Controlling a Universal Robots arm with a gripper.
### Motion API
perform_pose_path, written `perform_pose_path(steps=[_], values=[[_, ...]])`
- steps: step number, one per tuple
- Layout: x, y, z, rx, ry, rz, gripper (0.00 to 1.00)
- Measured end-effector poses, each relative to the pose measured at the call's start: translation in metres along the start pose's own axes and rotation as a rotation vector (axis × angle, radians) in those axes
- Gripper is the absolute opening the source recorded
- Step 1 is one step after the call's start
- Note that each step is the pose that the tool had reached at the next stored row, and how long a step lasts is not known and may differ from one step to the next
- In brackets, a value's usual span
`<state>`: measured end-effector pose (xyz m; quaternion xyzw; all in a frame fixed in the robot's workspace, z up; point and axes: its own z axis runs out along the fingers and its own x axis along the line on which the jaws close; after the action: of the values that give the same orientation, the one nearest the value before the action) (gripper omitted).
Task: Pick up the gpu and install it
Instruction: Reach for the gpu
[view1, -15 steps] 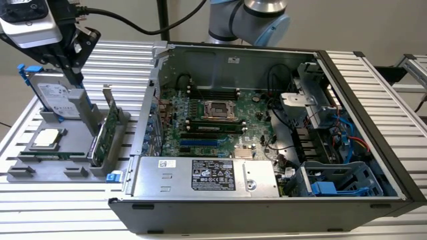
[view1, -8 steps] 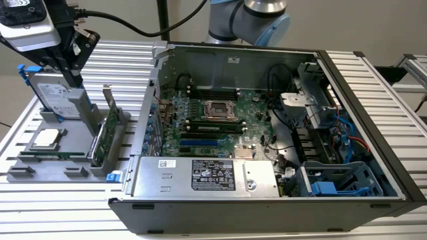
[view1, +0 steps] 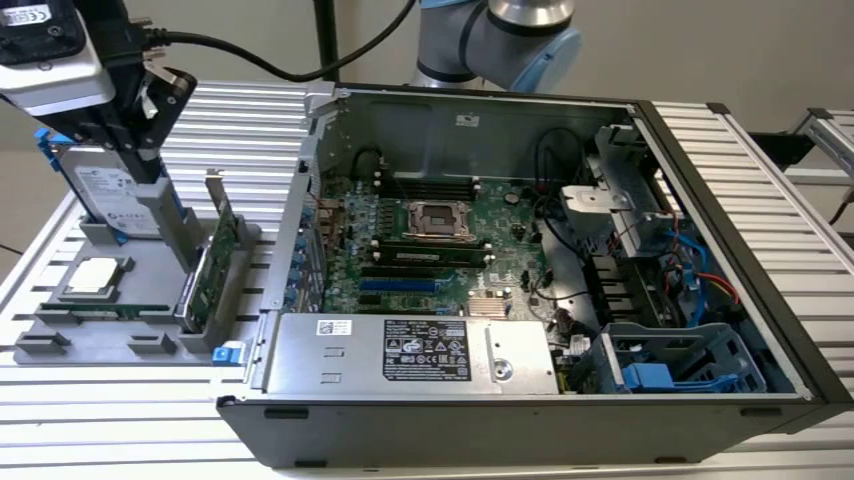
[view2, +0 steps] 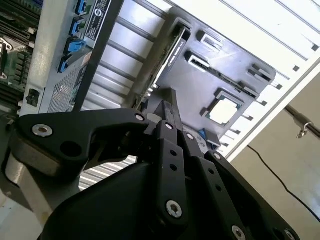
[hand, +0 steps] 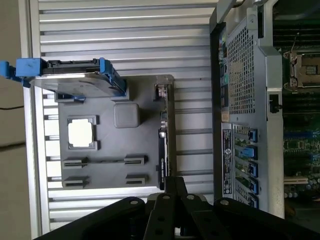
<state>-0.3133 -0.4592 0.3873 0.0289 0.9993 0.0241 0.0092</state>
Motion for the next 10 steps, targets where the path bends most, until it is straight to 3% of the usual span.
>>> perform_pose_path(steps=[10], values=[[-0.0007,-0.0122,0.0002,-0.0001,-0.0001,0.000,0.00]])
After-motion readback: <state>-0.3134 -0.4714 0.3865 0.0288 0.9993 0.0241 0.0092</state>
